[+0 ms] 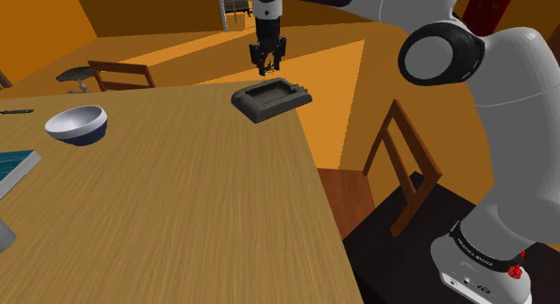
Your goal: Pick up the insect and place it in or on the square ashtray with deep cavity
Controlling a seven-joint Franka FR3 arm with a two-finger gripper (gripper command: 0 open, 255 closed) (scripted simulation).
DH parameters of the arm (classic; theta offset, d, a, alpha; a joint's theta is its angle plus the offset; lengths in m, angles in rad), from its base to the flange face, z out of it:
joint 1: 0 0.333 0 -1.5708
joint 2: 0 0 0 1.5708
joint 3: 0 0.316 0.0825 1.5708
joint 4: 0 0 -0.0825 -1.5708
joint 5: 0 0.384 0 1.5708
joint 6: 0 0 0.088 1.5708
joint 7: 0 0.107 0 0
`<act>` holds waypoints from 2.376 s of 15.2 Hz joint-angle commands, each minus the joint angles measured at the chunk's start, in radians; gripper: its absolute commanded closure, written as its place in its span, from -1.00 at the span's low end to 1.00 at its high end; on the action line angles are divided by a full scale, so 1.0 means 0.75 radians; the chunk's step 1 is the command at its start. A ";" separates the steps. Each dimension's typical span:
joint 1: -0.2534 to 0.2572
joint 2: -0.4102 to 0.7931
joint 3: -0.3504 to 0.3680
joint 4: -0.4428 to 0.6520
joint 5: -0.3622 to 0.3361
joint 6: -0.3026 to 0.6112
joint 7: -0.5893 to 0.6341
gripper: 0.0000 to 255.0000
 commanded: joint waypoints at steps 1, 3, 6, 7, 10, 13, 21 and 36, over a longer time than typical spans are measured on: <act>-0.011 -0.013 0.000 -0.053 0.002 0.041 -0.004 1.00; -0.021 -0.040 0.003 -0.138 0.006 0.097 -0.002 1.00; -0.034 -0.069 0.005 -0.241 0.010 0.172 0.001 1.00; -0.037 -0.076 0.005 -0.271 0.011 0.195 0.001 1.00; -0.045 -0.092 0.006 -0.353 0.013 0.260 0.003 1.00; -0.045 -0.092 0.006 -0.353 0.013 0.260 0.003 1.00; -0.045 -0.092 0.006 -0.353 0.013 0.260 0.003 -1.00; -0.011 -0.012 0.001 -0.043 0.002 0.032 -0.006 -1.00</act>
